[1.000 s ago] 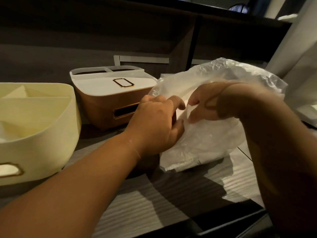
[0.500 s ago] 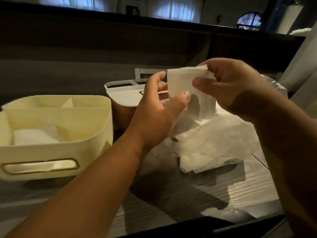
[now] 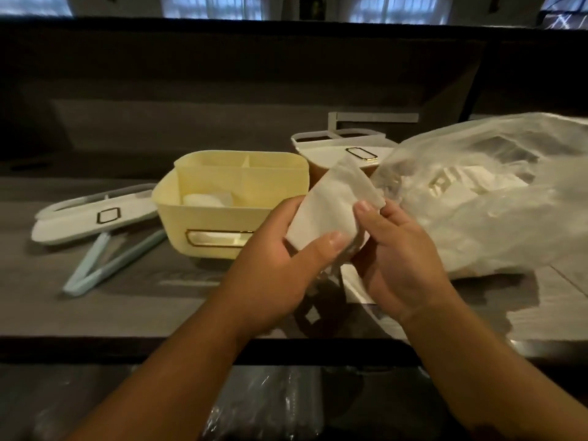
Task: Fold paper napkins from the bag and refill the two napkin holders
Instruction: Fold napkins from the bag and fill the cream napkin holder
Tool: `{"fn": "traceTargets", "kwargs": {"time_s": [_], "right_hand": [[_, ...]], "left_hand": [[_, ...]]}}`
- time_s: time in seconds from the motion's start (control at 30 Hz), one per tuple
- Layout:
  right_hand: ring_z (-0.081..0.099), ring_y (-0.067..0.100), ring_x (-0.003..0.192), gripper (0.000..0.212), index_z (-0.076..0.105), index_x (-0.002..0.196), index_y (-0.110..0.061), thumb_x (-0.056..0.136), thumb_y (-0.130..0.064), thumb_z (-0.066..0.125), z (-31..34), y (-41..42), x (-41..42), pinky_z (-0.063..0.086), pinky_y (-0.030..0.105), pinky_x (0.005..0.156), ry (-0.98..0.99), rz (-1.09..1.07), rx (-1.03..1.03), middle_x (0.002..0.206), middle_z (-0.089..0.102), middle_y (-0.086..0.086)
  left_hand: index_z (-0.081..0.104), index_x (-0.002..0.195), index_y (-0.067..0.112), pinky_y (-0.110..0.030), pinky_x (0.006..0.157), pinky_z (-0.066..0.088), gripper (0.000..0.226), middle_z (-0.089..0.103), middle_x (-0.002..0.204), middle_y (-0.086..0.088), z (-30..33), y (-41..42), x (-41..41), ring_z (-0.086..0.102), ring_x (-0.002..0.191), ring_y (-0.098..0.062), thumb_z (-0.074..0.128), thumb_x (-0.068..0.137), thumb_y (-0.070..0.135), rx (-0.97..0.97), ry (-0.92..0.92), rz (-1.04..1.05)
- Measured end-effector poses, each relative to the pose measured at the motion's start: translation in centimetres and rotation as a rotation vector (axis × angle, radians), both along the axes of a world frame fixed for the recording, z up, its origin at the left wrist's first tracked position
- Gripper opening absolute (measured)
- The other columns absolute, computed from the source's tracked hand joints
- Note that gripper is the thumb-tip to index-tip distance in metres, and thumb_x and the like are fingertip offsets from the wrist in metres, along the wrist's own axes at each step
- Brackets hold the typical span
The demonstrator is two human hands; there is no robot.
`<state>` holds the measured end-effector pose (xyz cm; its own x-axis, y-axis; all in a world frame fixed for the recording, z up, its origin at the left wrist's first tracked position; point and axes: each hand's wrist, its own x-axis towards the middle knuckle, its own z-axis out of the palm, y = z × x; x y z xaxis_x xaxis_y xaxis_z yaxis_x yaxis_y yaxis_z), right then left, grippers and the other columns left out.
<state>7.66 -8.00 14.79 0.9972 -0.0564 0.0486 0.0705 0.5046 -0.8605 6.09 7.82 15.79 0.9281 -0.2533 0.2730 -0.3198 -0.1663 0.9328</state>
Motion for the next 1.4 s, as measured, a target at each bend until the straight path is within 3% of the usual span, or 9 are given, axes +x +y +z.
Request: {"fn": "traceTargets", "kwargs": {"time_s": [0.2, 0.3, 0.43, 0.5, 0.8, 0.93, 1.1, 1.23, 1.4], "right_hand": [[0.069, 0.028, 0.11, 0.026, 0.065, 0.12, -0.019, 0.095, -0.019, 0.06, -2.5, 3.0, -2.2, 0.058, 0.047, 0.089, -0.01, 0.059, -0.02, 0.118, 0.071, 0.008], [0.065, 0.031, 0.113, 0.026, 0.064, 0.113, -0.022, 0.09, -0.013, 0.069, -3.3, 3.4, -2.0, 0.057, 0.05, 0.091, -0.053, 0.071, -0.262, 0.115, 0.068, 0.006], [0.061, 0.014, 0.105, 0.042, 0.056, 0.115, -0.041, 0.084, -0.022, 0.077, -2.5, 2.7, -1.1, 0.06, 0.034, 0.082, -0.217, 0.134, -0.842, 0.113, 0.059, -0.012], [0.061, 0.01, 0.101, 0.047, 0.054, 0.117, -0.045, 0.083, -0.023, 0.079, -2.3, 2.3, -0.6, 0.06, 0.032, 0.082, -0.264, 0.137, -0.951, 0.113, 0.058, -0.014], [0.065, 0.011, 0.094, 0.05, 0.06, 0.118, -0.04, 0.079, -0.017, 0.082, -3.6, 1.8, 0.5, 0.055, 0.025, 0.075, -0.395, 0.155, -0.87, 0.104, 0.064, -0.005], [0.062, 0.022, 0.102, 0.061, 0.056, 0.128, -0.037, 0.071, -0.038, 0.077, -3.8, 1.8, 0.8, 0.054, 0.037, 0.085, -0.38, 0.208, -0.753, 0.107, 0.062, 0.002], [0.067, 0.012, 0.101, 0.057, 0.058, 0.123, -0.031, 0.077, -0.063, 0.064, -3.7, 2.3, 0.7, 0.051, 0.033, 0.084, -0.284, 0.118, -0.705, 0.109, 0.07, -0.005], [0.072, 0.01, 0.094, 0.036, 0.059, 0.121, -0.024, 0.089, -0.02, 0.074, -3.7, 2.6, 0.8, 0.058, 0.036, 0.087, -0.244, 0.014, -0.72, 0.099, 0.075, -0.006], [0.07, 0.012, 0.1, 0.049, 0.058, 0.122, -0.028, 0.085, 0.004, 0.069, -3.6, 2.3, 0.7, 0.059, 0.031, 0.078, -0.246, -0.017, -0.712, 0.107, 0.073, -0.006]], "left_hand": [[0.061, 0.117, 0.041, -0.014, 0.074, 0.053, 0.034, 0.069, 0.109, 0.021, -2.9, 3.2, -1.5, 0.064, 0.101, 0.003, 0.071, 0.084, 0.041, -0.058, -0.048, 0.15], [0.068, 0.105, 0.04, -0.019, 0.076, 0.052, 0.028, 0.072, 0.102, 0.019, -3.7, 5.3, -0.3, 0.066, 0.097, -0.002, 0.074, 0.089, 0.018, 0.044, -0.058, 0.169], [0.07, 0.099, 0.033, -0.016, 0.081, 0.05, 0.026, 0.068, 0.104, 0.016, -4.0, 6.9, 0.8, 0.062, 0.099, -0.001, 0.078, 0.084, 0.013, 0.195, -0.165, 0.158], [0.071, 0.1, 0.03, -0.016, 0.085, 0.049, 0.029, 0.067, 0.106, 0.015, -4.2, 6.9, 0.9, 0.062, 0.102, -0.003, 0.079, 0.081, 0.009, 0.223, -0.216, 0.152], [0.075, 0.101, 0.017, -0.019, 0.091, 0.05, 0.029, 0.066, 0.114, 0.007, -4.8, 7.1, 1.4, 0.062, 0.109, -0.006, 0.08, 0.078, 0.001, 0.165, -0.302, 0.126], [0.074, 0.096, 0.019, -0.018, 0.094, 0.048, 0.027, 0.065, 0.115, 0.006, -4.9, 7.2, 1.3, 0.061, 0.111, -0.007, 0.081, 0.078, 0.001, 0.109, -0.346, 0.158], [0.07, 0.095, 0.026, -0.015, 0.087, 0.052, 0.032, 0.063, 0.117, 0.011, -4.7, 7.3, 0.6, 0.057, 0.112, 0.001, 0.079, 0.079, 0.001, 0.064, -0.303, 0.143], [0.071, 0.094, 0.022, -0.011, 0.085, 0.05, 0.028, 0.061, 0.121, 0.007, -4.5, 7.1, 0.7, 0.058, 0.11, 0.003, 0.081, 0.077, 0.002, 0.093, -0.25, 0.101], [0.066, 0.097, 0.023, -0.017, 0.071, 0.055, 0.025, 0.067, 0.103, 0.013, -4.6, 6.9, 0.7, 0.065, 0.093, -0.001, 0.081, 0.081, 0.013, 0.065, -0.131, 0.123]]}}
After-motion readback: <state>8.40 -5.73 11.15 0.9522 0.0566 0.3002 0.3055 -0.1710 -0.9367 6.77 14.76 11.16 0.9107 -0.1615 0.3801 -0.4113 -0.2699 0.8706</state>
